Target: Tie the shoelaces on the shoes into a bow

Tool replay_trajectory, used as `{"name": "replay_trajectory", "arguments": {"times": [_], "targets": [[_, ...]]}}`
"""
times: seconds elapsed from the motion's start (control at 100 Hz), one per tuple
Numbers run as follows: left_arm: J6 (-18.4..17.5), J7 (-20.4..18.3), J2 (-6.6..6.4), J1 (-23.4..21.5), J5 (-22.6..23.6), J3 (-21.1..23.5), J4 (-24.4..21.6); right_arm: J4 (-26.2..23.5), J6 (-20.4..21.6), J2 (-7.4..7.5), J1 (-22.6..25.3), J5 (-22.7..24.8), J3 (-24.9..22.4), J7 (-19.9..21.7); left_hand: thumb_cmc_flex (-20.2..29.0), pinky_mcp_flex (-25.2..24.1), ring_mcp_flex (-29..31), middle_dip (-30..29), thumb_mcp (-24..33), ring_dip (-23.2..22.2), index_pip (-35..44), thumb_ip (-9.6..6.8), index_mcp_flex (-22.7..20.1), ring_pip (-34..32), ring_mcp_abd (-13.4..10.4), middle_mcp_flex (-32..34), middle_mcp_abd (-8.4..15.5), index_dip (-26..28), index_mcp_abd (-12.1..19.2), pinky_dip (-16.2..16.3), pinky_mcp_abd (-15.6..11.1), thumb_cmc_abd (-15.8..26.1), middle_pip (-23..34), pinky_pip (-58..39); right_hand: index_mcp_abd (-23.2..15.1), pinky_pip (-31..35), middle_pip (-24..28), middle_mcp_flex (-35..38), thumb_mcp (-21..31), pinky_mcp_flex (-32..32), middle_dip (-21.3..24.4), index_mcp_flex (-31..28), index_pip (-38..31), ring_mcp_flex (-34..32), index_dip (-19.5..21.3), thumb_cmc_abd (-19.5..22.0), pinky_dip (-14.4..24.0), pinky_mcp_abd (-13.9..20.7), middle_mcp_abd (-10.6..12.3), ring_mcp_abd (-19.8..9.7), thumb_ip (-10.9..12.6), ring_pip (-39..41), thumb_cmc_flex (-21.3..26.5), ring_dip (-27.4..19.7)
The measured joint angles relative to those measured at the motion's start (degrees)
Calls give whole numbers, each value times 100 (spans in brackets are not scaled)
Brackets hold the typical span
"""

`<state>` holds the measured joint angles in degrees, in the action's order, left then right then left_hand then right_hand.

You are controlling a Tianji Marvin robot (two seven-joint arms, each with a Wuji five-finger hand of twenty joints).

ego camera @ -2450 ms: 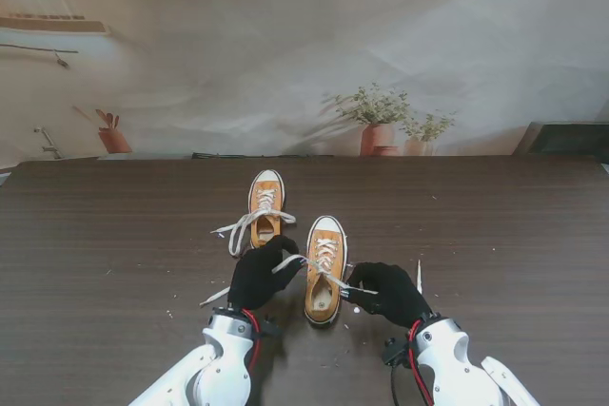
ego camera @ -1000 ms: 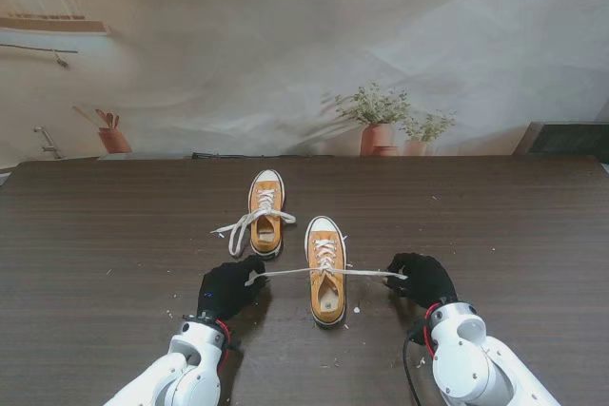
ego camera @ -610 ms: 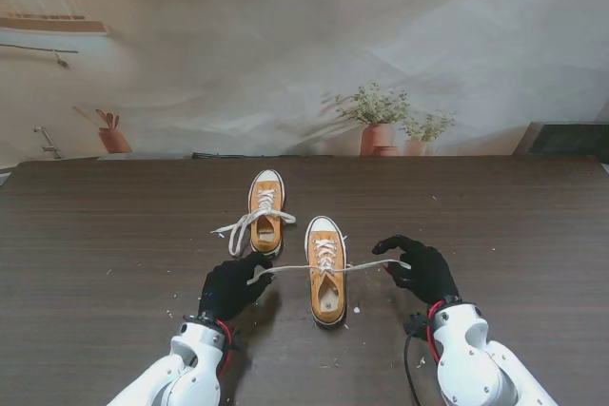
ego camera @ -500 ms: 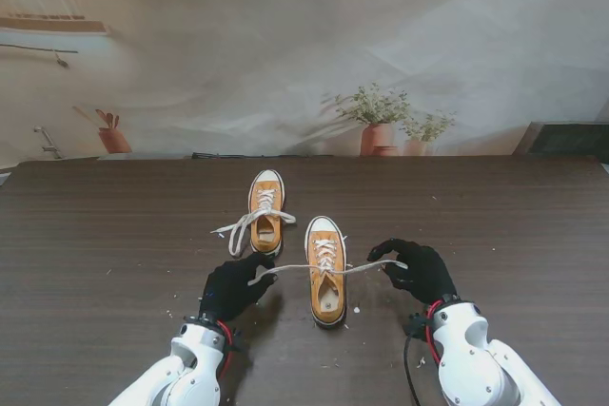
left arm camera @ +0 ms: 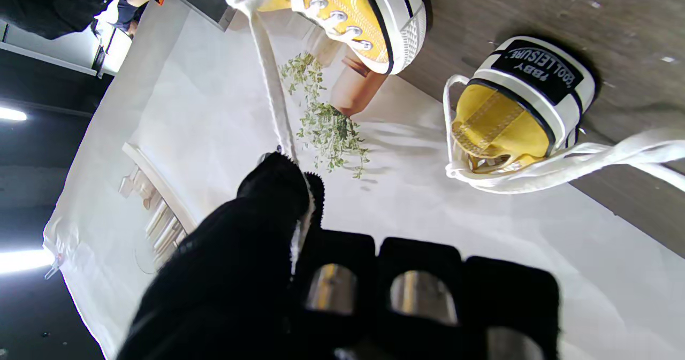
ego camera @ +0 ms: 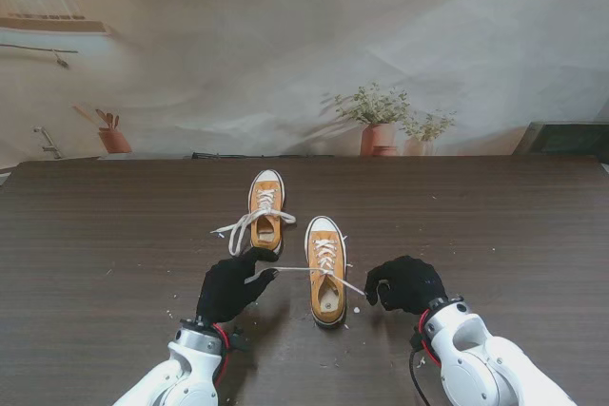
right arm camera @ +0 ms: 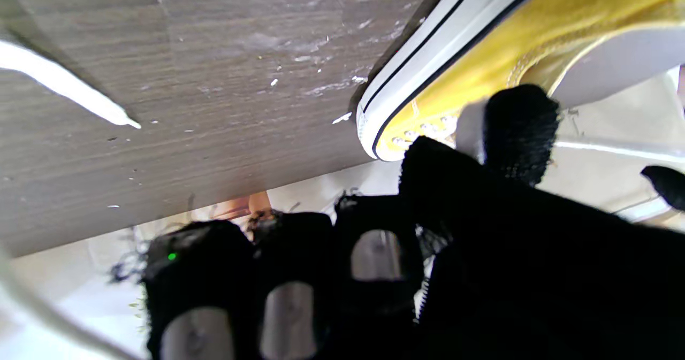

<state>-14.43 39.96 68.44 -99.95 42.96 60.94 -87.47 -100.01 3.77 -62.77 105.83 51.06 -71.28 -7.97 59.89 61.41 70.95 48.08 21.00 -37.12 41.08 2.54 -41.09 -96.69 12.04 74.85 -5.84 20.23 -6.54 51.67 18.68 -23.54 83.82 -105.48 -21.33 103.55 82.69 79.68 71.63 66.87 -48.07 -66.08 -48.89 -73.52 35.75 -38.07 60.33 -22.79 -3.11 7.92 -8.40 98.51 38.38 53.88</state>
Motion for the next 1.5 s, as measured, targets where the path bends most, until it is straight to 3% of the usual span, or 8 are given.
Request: {"name": "replay_trajectory", "arguments": {"times": [0.07, 0.17, 0.32, 0.47, 0.77, 0.86, 1.16, 1.5], "targets": [[-26, -4, 0, -25, -7, 11, -20, 32, 16, 56, -87, 55, 110, 17, 0, 0, 0, 0, 0, 0, 0, 0, 0, 0, 0, 0, 0, 0, 0, -2, 0, 0, 0, -1, 0, 0, 0, 0, -2, 0, 0, 0, 90, 0, -22, 7, -49, 35, 17, -16, 0, 0, 0, -1], [-69, -11, 0, -50, -28, 28, -35, 74, 55, 68, -185, -166, 191, 114, 0, 0, 0, 0, -1, 0, 0, 0, 0, 0, 0, 0, 0, -1, 0, -3, 0, 0, 0, -1, 0, 0, -1, 0, -2, 0, 0, 180, 146, 0, -1238, -143, -49, 42, 18, -21, -185, 0, 0, -1], [-120, -44, 2, -86, -85, 68, -54, 70, 43, -21, -204, -2214, 230, 298, 0, 0, 0, 0, -1, 0, 0, 0, 0, 0, 0, 0, 0, -1, 0, -5, 0, 0, 0, -2, 9, 0, 4, 0, 420, 0, 0, 525, 138, 0, -2598, -836, 60, 42, 5, -20, -235, 0, -7, 36], [-147, -55, 2, -110, -90, 86, -65, -92, -28, -140, -94, -2782, 89, 636, 0, 0, 0, 0, -1, 0, 0, 0, -2, 0, 0, 0, 0, -1, 0, -6, 0, 0, 0, -2, 9, 0, 6, 0, 462, 0, 0, 526, 137, 0, -2487, -1030, 75, -4, -113, 70, 54, 0, 67, 53], [-183, -131, -3, -114, -115, 63, -117, -327, 216, -30, 130, -1855, -176, 965, 0, 0, 0, 0, -1, 0, 0, -1, -4, 0, 0, 0, 0, -1, 1, -7, 0, 0, 0, -2, 9, 0, 6, 0, 520, 0, 78, -305, -214, 0, -1803, -986, 30, -9, -120, 76, 54, 1, 64, 54], [-187, -142, -3, -113, -115, 47, -132, -379, 341, 14, 180, -934, -238, 932, 0, 0, 0, 0, -1, 0, 0, -1, -5, 0, 0, 0, 0, -1, 1, -8, 0, 0, 0, -2, 9, 0, 6, 0, 520, 0, 133, -308, -212, 0, -1622, -944, -70, -1, -120, 70, 38, 1, 62, 4], [-190, -209, -6, -113, -125, 26, -152, -181, 408, 202, 42, 1616, -20, 306, 0, 0, 0, 0, -1, 0, 0, 0, -6, 0, 0, 0, 0, -1, 1, -9, 0, 0, 0, -2, 18, 0, 77, 2, 295, 19, 46, 982, -645, 1, -3350, -967, -360, 799, 545, -637, -530, 1, -736, -66], [-187, -238, -11, -163, -125, 78, -203, -206, -173, 364, -23, 2623, 184, 300, 0, 0, 0, 0, -1, 0, 0, -1, -7, 0, 0, 0, 0, -1, 1, -9, 0, 0, 0, -2, 523, 0, 81, 3, -1334, 68, -151, 1389, -173, -45, -3708, 264, -340, 990, 747, -846, -635, 1, -1652, -69]]}}
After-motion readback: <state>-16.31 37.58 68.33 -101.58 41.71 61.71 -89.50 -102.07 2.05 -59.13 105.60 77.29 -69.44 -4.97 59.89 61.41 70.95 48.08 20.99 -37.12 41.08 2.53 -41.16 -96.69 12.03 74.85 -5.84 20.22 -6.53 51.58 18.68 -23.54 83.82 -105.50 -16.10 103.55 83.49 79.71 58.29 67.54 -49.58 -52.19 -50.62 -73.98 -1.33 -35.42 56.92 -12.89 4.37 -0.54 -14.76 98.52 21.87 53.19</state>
